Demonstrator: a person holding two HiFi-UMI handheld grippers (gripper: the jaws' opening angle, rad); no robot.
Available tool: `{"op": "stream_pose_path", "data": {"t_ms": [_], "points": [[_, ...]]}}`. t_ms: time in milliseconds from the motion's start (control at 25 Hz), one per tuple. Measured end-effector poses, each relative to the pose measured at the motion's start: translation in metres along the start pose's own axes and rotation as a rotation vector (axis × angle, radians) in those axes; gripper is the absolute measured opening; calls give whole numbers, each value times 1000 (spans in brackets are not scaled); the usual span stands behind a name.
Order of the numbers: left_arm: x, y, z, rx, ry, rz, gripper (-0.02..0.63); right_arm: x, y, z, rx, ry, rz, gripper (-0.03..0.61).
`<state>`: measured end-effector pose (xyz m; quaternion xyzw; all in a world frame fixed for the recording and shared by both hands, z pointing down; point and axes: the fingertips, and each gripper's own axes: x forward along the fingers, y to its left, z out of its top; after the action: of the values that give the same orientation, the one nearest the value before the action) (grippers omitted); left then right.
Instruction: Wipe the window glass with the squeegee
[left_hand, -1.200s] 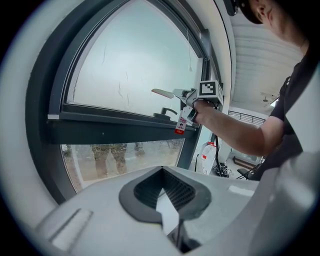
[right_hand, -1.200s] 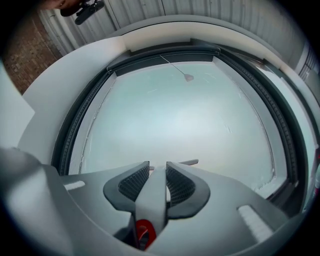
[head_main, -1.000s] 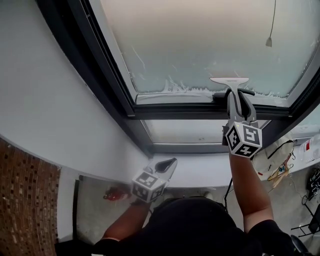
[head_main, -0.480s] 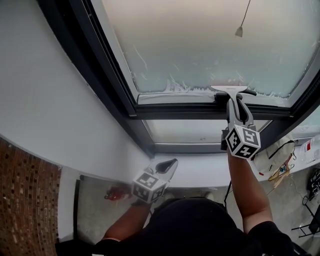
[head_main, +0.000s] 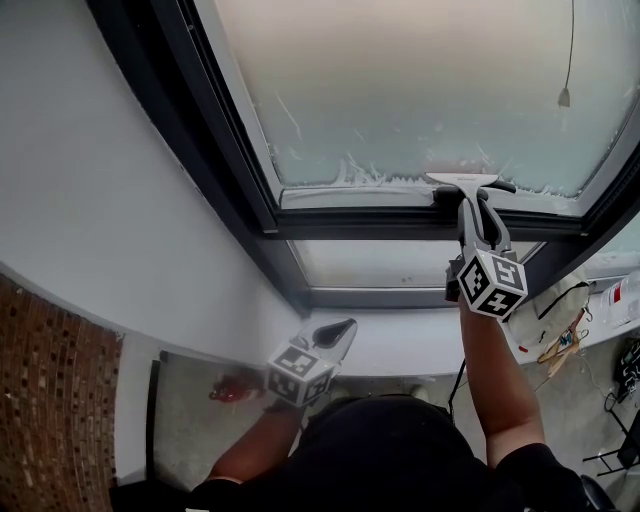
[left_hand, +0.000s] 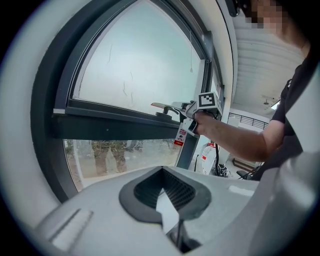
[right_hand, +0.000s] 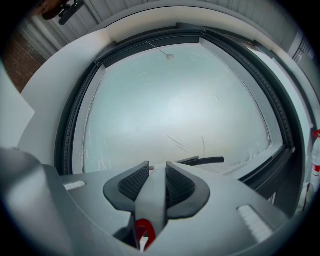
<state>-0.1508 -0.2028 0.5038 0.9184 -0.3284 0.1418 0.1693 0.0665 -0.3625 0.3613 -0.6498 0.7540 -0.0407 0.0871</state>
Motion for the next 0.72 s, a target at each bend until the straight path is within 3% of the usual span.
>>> {"op": "stream_pose_path", "data": {"t_ms": [320, 600, 720], "points": [[-10, 14, 1, 5, -12, 7, 1, -10, 56, 49, -58, -129, 97, 129], [-27, 30, 2, 24, -10, 12, 1, 2, 147, 136, -117, -276, 279, 129], [-32, 33, 5, 33, -17, 7, 1, 10, 174, 175, -131, -327, 318, 129]]}}
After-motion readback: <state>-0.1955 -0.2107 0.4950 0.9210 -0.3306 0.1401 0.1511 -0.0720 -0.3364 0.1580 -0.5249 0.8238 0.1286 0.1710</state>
